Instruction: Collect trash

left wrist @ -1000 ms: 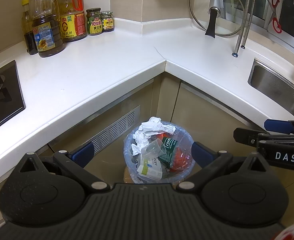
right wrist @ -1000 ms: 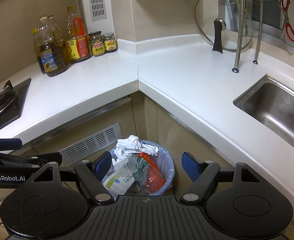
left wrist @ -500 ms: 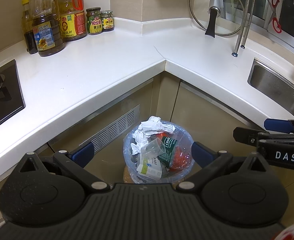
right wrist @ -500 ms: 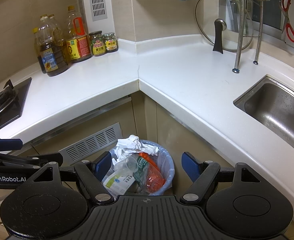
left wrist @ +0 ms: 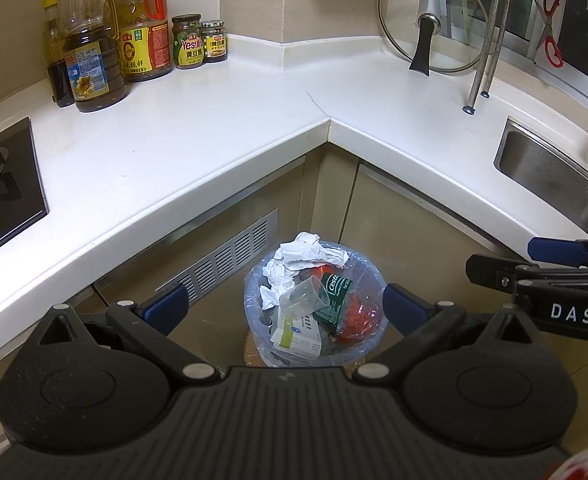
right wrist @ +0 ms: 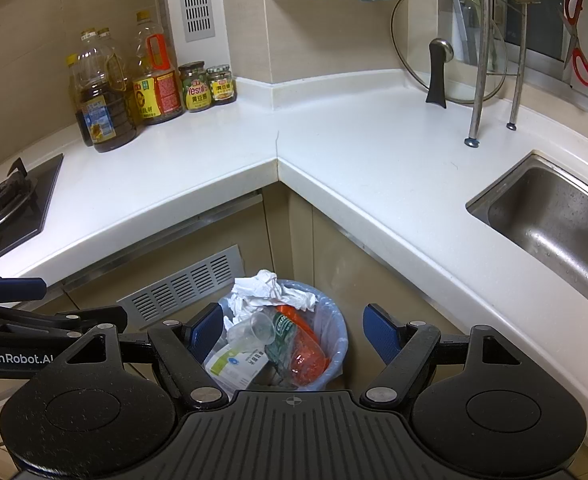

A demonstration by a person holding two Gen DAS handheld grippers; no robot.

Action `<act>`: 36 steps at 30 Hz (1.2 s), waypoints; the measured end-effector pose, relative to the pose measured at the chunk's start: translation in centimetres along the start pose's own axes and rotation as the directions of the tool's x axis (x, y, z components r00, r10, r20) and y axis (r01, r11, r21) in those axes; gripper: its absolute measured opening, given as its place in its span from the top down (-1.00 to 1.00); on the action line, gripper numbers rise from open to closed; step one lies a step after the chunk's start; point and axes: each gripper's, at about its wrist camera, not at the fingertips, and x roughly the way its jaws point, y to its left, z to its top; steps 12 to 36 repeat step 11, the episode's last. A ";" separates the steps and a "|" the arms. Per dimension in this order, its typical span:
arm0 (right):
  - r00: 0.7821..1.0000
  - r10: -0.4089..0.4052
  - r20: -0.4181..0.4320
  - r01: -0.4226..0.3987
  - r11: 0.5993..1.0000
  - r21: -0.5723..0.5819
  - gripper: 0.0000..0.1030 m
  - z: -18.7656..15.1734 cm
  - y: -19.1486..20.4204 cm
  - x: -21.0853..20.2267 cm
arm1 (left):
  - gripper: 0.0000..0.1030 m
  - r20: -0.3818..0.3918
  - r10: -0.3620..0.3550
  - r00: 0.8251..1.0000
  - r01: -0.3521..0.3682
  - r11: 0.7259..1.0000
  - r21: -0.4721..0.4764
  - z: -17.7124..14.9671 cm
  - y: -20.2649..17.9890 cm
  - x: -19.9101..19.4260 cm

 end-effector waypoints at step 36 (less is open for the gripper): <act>1.000 0.003 -0.003 -0.003 1.000 -0.005 -0.49 0.0 -0.6 0.1 | -0.99 0.016 -0.012 1.000 0.012 1.000 -0.022 0.1 -0.4 -0.1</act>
